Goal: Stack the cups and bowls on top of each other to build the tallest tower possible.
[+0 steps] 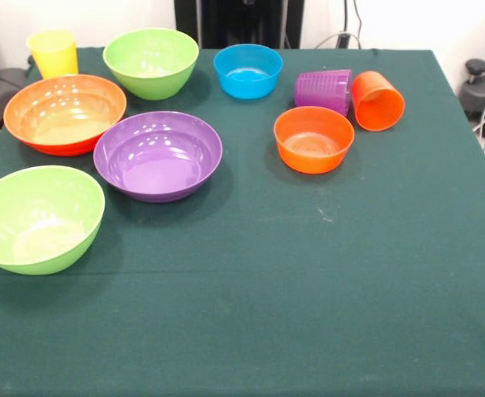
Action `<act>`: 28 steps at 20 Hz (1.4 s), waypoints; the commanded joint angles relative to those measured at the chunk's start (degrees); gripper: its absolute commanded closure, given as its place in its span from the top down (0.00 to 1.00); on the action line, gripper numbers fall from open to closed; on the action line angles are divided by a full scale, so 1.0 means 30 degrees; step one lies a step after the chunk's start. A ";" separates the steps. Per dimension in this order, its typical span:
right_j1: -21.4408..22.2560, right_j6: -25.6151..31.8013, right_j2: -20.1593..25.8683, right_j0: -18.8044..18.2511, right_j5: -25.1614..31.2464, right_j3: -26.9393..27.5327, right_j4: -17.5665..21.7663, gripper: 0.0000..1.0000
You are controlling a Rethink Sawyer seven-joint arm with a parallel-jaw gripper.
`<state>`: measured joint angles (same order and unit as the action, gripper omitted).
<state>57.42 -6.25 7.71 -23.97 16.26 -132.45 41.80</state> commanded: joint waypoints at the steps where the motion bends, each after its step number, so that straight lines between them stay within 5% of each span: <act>1: -0.1235 -0.4652 -0.0907 -0.0210 -0.1618 -0.1196 0.1975 1.00; 5: -0.2120 -0.4789 -0.1548 -0.0257 -0.2365 -0.0978 0.2782 1.00; 17: -0.6939 -0.6137 -0.5016 0.2771 -0.6273 0.0896 0.4644 1.00; 28: -0.8726 -0.4901 -0.4748 0.0722 -0.6990 0.2263 0.5646 1.00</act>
<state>38.85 -7.95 -8.05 -20.88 -0.21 -133.11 54.85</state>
